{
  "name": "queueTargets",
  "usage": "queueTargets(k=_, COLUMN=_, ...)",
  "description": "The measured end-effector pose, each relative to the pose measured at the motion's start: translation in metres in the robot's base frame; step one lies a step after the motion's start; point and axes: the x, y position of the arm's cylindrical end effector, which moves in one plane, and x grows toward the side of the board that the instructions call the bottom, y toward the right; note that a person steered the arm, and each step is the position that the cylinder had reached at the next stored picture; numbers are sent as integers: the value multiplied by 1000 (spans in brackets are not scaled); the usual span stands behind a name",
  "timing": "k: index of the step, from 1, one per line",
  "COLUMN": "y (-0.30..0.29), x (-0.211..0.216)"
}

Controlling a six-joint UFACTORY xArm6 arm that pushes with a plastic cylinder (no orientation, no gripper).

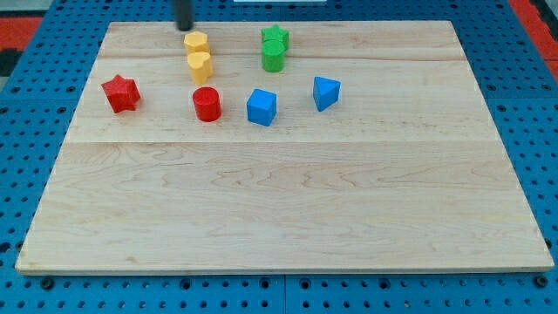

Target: Push the yellow heart into the yellow hexagon

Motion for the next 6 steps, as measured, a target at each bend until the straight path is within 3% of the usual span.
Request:
queueTargets(k=1, y=-13, x=56)
queueTargets(k=3, y=49, x=136)
queueTargets(k=4, y=58, x=156)
queueTargets(k=6, y=71, x=121)
